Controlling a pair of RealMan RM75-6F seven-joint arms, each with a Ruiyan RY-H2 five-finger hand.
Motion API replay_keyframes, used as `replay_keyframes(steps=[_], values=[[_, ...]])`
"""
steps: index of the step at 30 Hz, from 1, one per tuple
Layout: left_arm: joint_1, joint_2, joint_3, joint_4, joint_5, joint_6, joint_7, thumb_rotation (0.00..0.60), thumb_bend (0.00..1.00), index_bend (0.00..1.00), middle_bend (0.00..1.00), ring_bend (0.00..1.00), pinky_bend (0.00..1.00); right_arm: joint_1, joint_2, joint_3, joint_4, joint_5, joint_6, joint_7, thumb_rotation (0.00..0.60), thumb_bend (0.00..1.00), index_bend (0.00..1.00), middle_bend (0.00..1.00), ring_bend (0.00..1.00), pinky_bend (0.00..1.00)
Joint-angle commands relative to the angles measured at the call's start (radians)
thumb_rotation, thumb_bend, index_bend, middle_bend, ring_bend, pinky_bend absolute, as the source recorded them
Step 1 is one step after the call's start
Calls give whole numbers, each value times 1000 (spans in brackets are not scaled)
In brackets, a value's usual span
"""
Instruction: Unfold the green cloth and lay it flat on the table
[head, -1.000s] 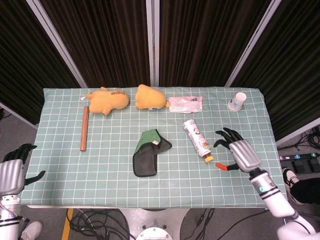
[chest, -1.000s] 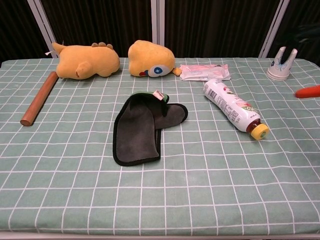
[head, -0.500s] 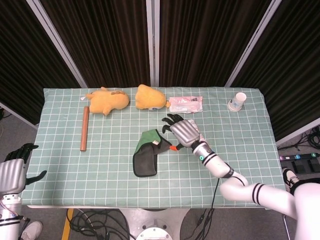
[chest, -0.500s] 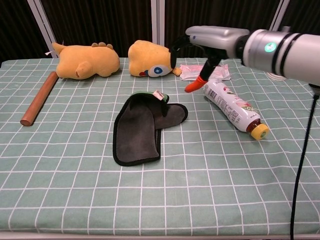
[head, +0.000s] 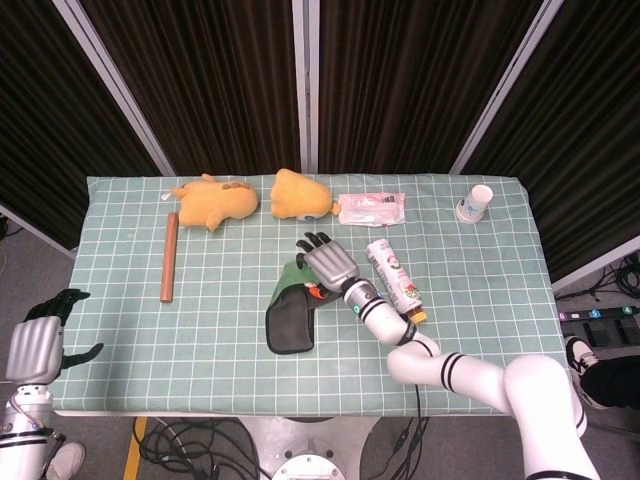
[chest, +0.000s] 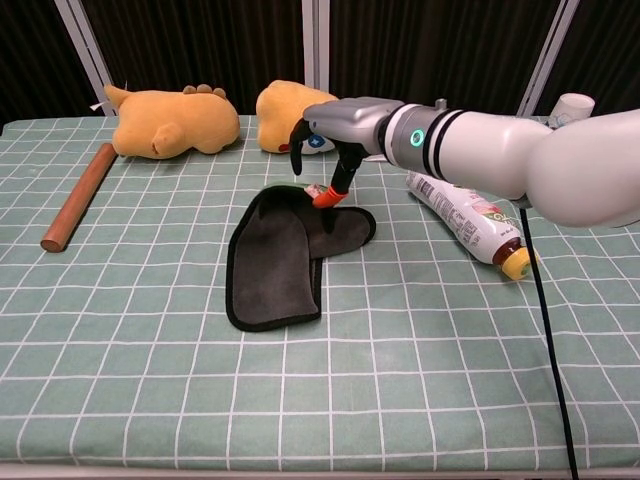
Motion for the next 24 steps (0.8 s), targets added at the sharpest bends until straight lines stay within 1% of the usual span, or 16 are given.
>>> replay_keyframes(steps=[1, 6, 9, 11, 13, 16, 19, 24], values=[[-8, -4, -4, 0, 1, -6, -1, 600, 103, 314, 311, 278, 265, 25, -41, -9, 56, 29, -20, -18, 566, 214, 390, 128, 17, 96], [-25, -19, -11, -5, 3, -23, -13, 600, 103, 314, 311, 279, 265, 45, -83, -6, 127, 46, -33, -12, 563, 335, 432, 147, 26, 99], [-39, -28, -18, -4, 0, -37, -20, 600, 102, 314, 311, 278, 265, 46, -91, -2, 144, 40, -21, 3, 584, 434, 499, 181, 45, 113], [-48, -37, -24, 1, -3, -46, -25, 600, 102, 315, 311, 279, 265, 44, -91, 4, 144, 38, -14, 17, 598, 483, 547, 204, 59, 128], [-61, -50, -35, 5, -11, -58, -42, 600, 102, 319, 311, 279, 265, 41, -85, 13, 137, 35, -2, 32, 600, 512, 609, 229, 73, 139], [-83, -66, -56, 7, -32, -90, -87, 600, 102, 324, 311, 279, 265, 39, -66, 30, 108, 31, 23, 45, 600, 523, 651, 245, 80, 141], [-112, -77, -82, 5, -69, -145, -144, 600, 100, 342, 311, 279, 265, 36, -25, 62, 34, 39, 55, 53, 600, 521, 661, 247, 81, 140], [-176, -94, -128, 4, -151, -262, -220, 600, 96, 363, 311, 278, 265, 41, 54, 117, -107, 95, 104, 15, 600, 513, 668, 250, 83, 140]])
